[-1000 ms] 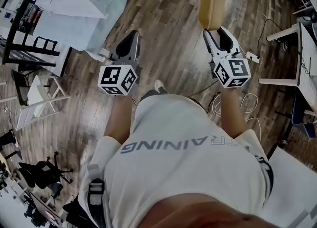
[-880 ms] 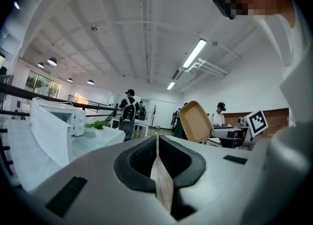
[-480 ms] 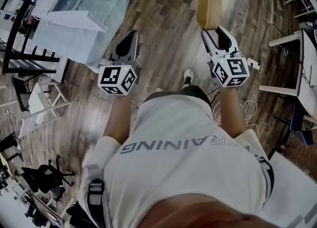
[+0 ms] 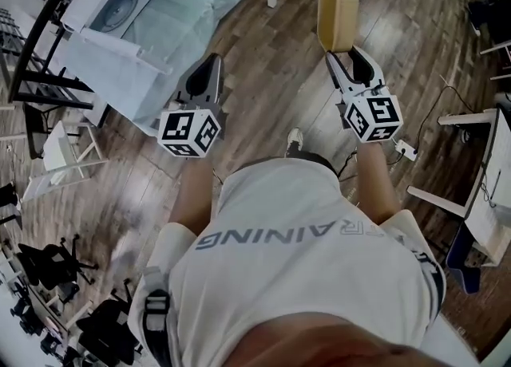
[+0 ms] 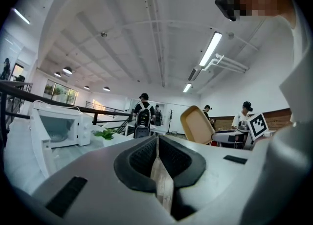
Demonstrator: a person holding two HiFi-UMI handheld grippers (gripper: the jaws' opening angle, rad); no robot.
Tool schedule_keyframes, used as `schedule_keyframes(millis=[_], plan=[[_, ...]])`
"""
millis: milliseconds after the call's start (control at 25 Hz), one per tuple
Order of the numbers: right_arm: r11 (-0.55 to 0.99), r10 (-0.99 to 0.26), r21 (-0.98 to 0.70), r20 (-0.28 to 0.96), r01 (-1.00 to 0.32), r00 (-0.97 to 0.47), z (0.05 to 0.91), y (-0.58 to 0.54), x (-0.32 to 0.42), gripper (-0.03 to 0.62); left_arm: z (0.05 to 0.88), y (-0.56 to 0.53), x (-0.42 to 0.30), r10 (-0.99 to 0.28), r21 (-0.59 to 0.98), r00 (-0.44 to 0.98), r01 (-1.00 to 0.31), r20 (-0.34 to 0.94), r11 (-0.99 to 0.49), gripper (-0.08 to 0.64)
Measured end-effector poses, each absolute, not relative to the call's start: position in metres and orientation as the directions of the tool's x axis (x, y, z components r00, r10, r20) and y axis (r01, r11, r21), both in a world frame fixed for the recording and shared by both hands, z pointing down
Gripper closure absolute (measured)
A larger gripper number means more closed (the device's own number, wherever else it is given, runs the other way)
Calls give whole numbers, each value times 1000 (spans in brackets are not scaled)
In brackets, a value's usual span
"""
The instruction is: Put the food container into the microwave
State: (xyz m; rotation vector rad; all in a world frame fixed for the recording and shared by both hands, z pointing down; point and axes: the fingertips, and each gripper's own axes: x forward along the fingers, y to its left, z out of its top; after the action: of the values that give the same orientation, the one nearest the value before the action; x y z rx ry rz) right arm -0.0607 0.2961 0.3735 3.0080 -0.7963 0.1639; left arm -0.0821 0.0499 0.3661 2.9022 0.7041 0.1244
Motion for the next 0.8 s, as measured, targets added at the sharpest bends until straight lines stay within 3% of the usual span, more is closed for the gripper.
schedule_keyframes(millis=[280,800], plan=[[-803,-593,1,104,-596,798,373,312,26,380,365,76,-24,365,161,930,354,43,-921,518],[-713,-697,-11,116,-701,708,382,323,101,380,370,93,22,234,163,970,223,57,-961,518]])
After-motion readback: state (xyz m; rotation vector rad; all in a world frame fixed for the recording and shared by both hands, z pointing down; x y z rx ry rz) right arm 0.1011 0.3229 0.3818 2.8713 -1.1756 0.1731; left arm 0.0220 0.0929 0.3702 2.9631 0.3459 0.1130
